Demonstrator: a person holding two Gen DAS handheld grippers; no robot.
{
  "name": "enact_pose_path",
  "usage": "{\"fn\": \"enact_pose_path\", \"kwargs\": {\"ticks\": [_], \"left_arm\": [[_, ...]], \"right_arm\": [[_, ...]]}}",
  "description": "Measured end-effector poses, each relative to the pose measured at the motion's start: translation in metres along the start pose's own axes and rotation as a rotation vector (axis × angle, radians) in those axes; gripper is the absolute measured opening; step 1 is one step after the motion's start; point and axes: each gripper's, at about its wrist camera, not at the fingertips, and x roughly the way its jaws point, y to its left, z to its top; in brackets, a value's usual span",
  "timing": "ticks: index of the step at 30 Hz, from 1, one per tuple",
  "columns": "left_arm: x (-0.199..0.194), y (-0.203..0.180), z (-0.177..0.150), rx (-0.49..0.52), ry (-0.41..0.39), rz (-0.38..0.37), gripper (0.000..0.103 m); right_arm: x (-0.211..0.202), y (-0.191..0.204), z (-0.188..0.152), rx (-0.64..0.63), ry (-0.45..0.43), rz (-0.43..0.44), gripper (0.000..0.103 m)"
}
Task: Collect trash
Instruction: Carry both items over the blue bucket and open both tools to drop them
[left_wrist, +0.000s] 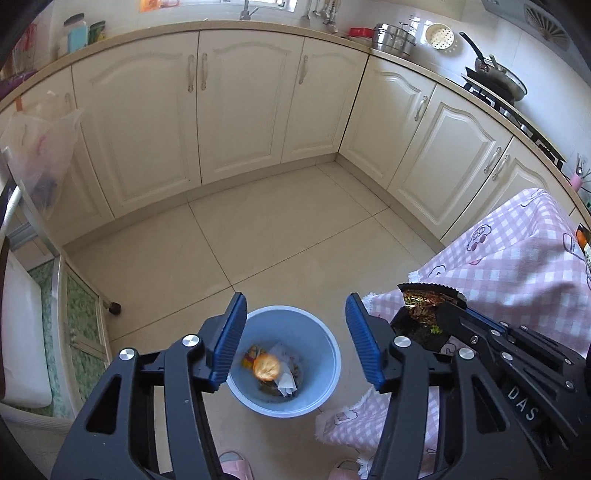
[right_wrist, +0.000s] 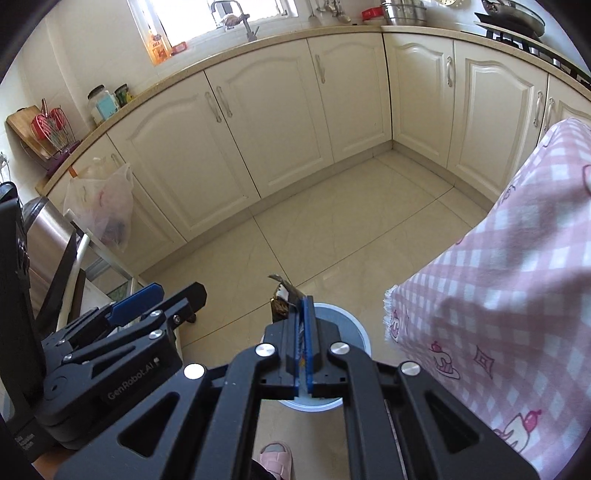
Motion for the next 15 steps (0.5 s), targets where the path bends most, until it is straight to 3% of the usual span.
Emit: {"fn": "enact_pose_path", "kwargs": {"ticks": [15], "left_arm": [[-0.002,0.012,-0.001,-0.03,0.0,0.001,0.058]], "right_arm": [[0.009,0.011,0.009,-0.03,-0.006,0.008,0.003]]}}
